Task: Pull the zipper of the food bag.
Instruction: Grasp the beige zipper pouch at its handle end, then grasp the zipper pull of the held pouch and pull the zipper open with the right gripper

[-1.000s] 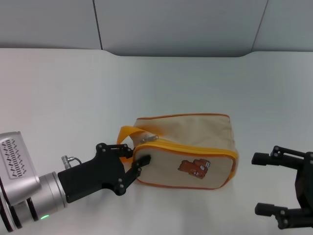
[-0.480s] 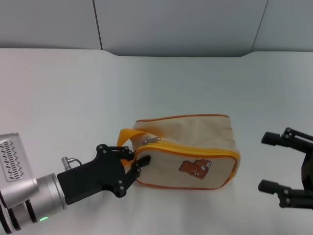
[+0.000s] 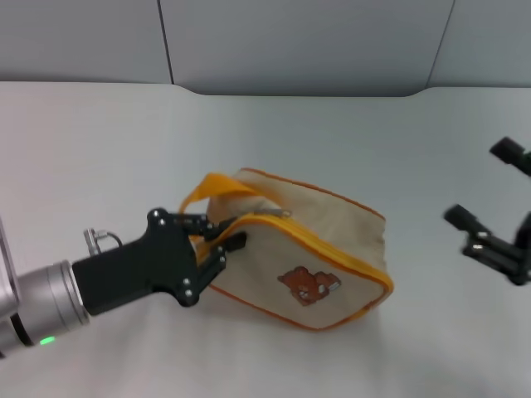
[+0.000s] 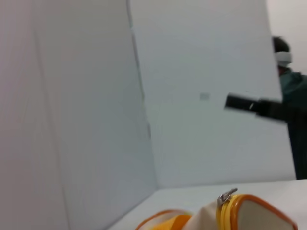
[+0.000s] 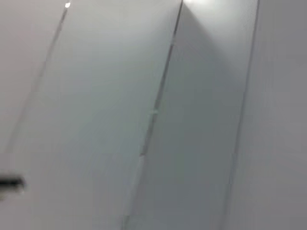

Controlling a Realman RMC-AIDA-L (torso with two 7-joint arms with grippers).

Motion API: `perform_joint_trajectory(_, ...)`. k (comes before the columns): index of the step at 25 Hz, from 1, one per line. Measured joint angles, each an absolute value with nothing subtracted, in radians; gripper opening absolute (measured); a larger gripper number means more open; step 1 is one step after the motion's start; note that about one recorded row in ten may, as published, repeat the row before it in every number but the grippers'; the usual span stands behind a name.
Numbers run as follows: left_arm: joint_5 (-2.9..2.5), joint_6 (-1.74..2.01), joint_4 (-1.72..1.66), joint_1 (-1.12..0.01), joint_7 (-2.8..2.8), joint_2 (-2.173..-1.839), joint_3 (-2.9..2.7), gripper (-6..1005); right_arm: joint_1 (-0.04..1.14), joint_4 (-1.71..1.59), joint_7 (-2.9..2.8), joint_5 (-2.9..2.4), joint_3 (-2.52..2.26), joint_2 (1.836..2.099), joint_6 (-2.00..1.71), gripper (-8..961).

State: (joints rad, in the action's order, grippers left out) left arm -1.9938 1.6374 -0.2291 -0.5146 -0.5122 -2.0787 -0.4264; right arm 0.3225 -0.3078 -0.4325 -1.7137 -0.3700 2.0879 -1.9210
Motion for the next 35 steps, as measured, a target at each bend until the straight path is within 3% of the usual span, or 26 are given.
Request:
perform_joint_trajectory(7,-1.999,1.674,-0.294,-0.577,-0.537,-2.079,-0.449,116,0.379,0.221,0.415,-1.698,-0.314,2.092,-1.731,842)
perform_joint_trajectory(12,-1.998,1.673,-0.297,-0.593,-0.541,-2.08,-0.459,113,0.398,0.354,0.672,-1.702,-0.264,2.092,-1.675,842)
perform_joint_trajectory(32,-2.0,1.676,-0.294,-0.609,-0.542,-2.08,-0.474,108,0.448,0.473,0.963,-1.709,-0.219,2.092,-1.598,841)
perform_joint_trajectory(35,-1.999,1.677,-0.292,-0.612,-0.549,-2.08,-0.478,104,0.448,0.484,0.992,-1.709,-0.215,2.092,-1.593,802)
